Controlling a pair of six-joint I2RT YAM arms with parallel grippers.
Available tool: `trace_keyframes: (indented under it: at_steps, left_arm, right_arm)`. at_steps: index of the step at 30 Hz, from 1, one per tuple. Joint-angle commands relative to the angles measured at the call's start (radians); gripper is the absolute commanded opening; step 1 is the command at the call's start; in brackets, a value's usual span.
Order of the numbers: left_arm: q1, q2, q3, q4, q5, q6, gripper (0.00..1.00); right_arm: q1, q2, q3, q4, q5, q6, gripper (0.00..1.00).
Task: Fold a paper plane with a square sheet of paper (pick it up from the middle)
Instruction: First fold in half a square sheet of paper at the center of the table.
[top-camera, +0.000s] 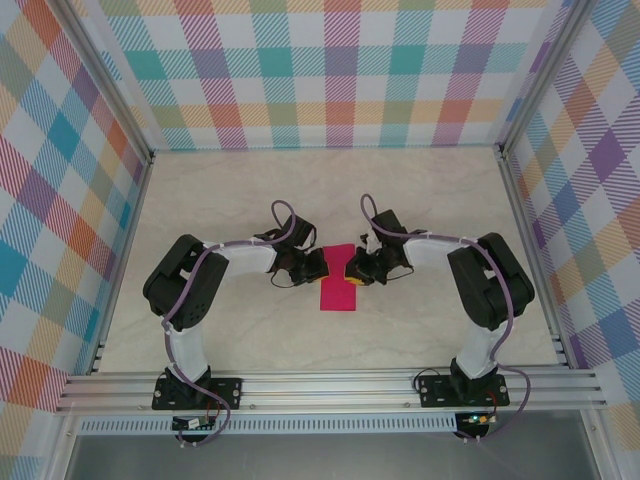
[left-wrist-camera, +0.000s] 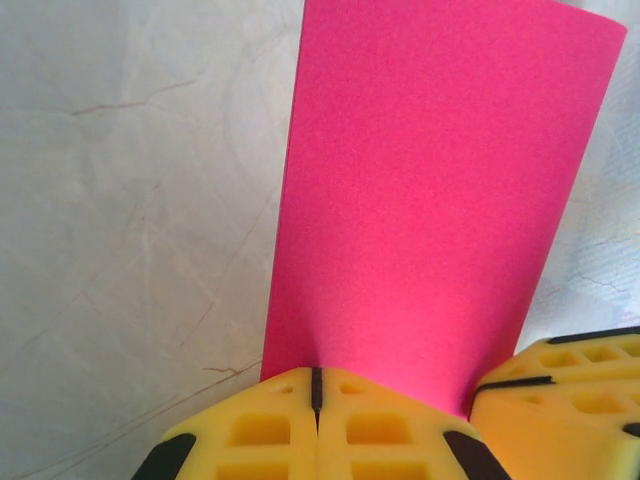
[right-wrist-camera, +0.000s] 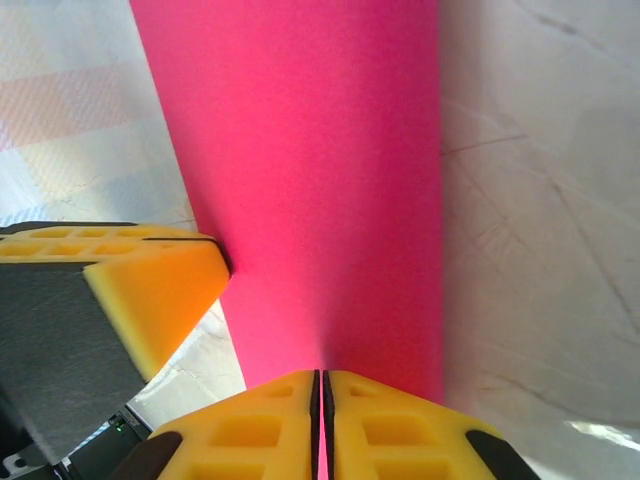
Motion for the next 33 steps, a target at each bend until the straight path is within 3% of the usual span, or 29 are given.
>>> trace_keyframes:
  at_steps: [1, 18, 33]
  left_arm:
    - [-0.015, 0.052, -0.035, -0.028, -0.05, 0.01, 0.0]
    - [-0.015, 0.053, -0.041, -0.033, -0.055, 0.015, 0.0]
    - [-0.017, 0.044, -0.046, -0.034, -0.055, 0.02, 0.0]
  right_arm:
    - [-0.009, 0.021, -0.034, 0.062, -0.033, -0.011, 0.13]
    - [-0.035, 0.016, -0.158, 0.133, -0.013, -0.06, 0.12]
    - [-0.024, -0.125, -0.164, 0.217, -0.139, -0.009, 0.13]
